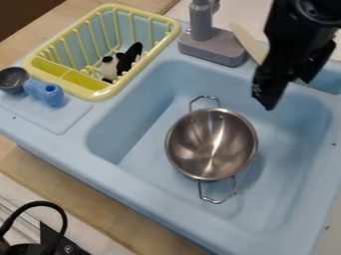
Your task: Take a knife and a knife
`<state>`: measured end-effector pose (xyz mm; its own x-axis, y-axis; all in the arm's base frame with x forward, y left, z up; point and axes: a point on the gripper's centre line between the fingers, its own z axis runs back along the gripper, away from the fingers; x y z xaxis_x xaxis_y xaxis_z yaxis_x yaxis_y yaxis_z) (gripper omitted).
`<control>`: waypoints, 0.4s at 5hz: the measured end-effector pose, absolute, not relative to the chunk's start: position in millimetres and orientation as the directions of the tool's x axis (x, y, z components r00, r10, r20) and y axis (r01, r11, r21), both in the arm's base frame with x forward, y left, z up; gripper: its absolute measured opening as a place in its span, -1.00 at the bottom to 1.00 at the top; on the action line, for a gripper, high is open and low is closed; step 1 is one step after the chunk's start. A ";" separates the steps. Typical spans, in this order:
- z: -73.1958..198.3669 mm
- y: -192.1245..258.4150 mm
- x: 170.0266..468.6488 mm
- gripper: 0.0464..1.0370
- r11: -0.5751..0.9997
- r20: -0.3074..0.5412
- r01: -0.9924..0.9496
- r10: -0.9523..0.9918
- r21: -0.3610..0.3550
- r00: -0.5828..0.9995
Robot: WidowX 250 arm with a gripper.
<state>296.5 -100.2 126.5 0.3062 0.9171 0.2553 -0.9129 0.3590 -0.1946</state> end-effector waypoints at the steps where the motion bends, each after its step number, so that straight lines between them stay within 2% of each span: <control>1: 129.7 -94.7 276.2 0.91 0.450 0.268 -0.879 0.876 -0.158 0.401; 2: 127.9 -89.6 259.2 0.91 0.504 0.263 -0.857 0.846 -0.105 0.465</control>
